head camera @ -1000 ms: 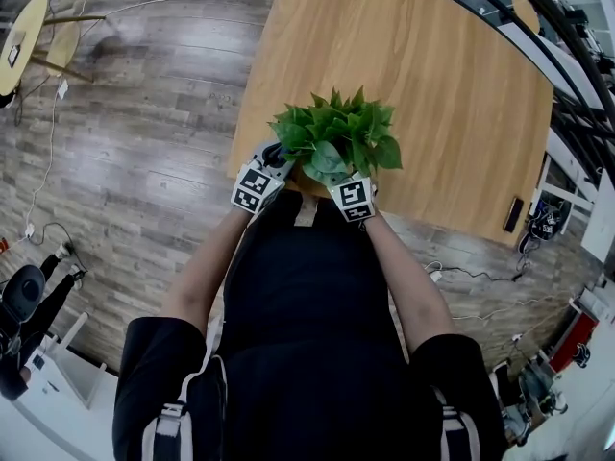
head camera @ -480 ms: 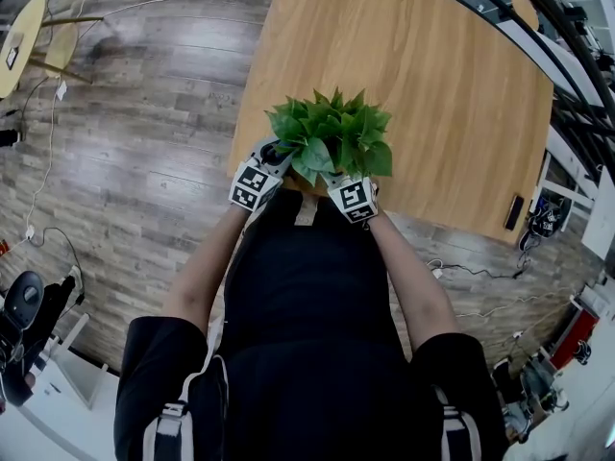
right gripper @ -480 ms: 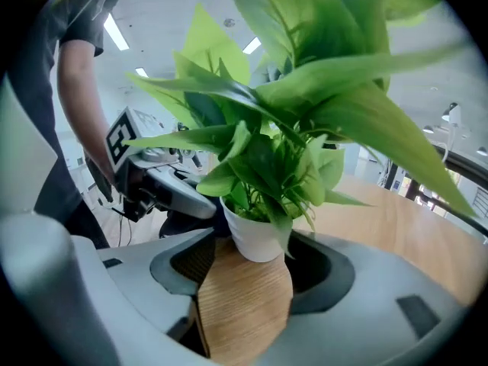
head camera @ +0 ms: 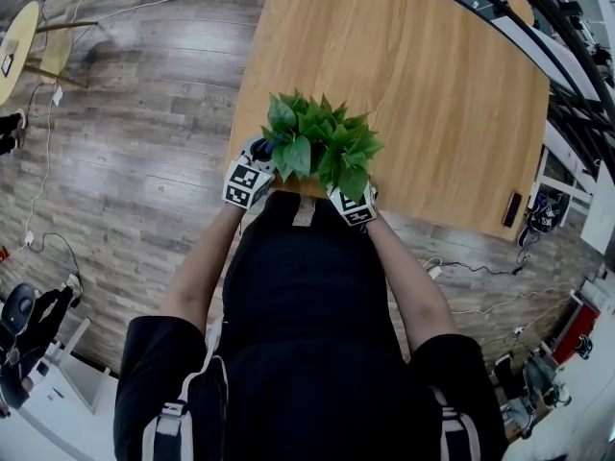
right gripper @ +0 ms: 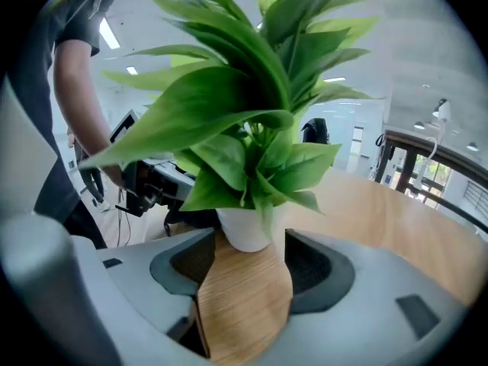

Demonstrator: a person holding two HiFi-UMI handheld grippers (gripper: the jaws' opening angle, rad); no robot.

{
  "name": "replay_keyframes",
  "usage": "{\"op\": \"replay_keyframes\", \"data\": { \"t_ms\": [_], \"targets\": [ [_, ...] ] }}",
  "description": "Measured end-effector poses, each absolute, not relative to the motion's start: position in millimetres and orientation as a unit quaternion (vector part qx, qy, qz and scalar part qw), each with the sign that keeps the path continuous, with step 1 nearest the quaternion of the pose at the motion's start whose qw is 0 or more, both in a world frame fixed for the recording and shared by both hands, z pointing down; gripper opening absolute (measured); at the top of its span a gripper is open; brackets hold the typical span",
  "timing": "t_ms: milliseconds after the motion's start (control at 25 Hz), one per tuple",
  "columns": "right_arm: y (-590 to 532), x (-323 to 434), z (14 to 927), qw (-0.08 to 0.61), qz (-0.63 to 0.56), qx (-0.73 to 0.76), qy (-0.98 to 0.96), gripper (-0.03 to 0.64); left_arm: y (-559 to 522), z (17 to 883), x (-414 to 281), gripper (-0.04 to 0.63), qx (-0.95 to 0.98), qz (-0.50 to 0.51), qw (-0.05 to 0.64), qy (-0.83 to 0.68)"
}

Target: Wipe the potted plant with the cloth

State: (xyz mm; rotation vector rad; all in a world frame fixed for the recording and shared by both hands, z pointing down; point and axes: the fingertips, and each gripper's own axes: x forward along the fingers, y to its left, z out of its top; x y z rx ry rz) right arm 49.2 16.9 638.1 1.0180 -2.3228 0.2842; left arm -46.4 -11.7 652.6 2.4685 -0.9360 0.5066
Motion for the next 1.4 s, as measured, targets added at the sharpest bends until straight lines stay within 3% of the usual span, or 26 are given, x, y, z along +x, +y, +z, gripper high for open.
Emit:
{"op": "replay_keyframes", "data": {
  "t_ms": [680,1400],
  "targets": [
    [-6.2,34.1,619.7,0.271,0.092,0.389,-0.876,0.268,6.8,648.4,-32.8,0.127,0.902,0.181,0.232,-0.315],
    [28.6,8.0,627.0,0.298,0.082,0.312,-0.898,0.268,-20.6,647.3,-51.4,0.127,0.882,0.16,0.253,-0.365]
  ]
}}
